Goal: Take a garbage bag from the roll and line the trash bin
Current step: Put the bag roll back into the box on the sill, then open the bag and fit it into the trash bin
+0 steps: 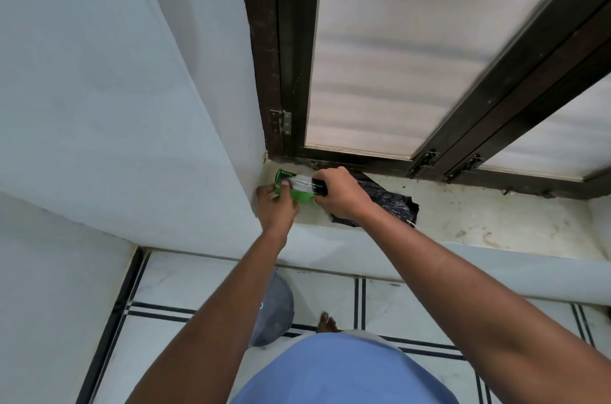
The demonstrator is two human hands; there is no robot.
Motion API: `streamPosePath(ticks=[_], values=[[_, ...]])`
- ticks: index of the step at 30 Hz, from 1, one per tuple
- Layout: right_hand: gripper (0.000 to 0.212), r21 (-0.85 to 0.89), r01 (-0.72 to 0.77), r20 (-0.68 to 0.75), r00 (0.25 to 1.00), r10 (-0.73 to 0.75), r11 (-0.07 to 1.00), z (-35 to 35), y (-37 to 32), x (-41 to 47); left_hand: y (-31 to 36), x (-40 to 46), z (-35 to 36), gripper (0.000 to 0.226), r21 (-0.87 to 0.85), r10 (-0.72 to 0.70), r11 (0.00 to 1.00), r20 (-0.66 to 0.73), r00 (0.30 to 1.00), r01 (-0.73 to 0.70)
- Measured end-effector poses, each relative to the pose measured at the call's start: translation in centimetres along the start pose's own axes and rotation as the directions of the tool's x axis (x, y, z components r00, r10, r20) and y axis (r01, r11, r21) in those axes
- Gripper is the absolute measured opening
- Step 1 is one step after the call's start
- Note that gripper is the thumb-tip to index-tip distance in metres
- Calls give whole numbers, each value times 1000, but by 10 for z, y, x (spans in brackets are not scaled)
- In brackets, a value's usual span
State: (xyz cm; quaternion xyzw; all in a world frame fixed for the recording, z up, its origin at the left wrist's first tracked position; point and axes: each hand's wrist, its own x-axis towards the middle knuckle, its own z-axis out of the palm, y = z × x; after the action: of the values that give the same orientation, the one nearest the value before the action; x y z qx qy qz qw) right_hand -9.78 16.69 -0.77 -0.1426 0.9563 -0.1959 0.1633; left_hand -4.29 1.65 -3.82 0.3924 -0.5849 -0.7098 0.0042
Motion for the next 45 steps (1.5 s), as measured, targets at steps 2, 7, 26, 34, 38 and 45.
streamPosePath(ticks=[2, 7, 26, 34, 38, 45], values=[[24, -131, 36, 27, 999, -33, 991, 9, 2, 5, -7, -1, -6, 29, 109, -64, 992, -18, 998, 66], [42, -153, 54, -16, 998, -57, 987, 25, -7, 13, -18, -6, -22, 36, 346, -77, 934, -49, 996, 89], [17, 613, -205, -429, 724, 540, 763, 12, 76, -141, -52, -67, 54, 75, 627, 194, 302, 696, 691, -718], [68, 501, -292, -240, 858, 455, 815, 15, 110, -181, -32, -85, 98, 14, 540, 162, 452, 734, 660, -710], [30, 772, -93, -174, 921, 350, 629, -3, 79, -183, 11, -99, 59, 21, 426, 112, 789, 608, 786, -443], [22, 985, -159, 143, 964, 223, 59, 2, -9, -178, 30, -102, -65, 14, 340, 17, 921, 451, 892, -190]])
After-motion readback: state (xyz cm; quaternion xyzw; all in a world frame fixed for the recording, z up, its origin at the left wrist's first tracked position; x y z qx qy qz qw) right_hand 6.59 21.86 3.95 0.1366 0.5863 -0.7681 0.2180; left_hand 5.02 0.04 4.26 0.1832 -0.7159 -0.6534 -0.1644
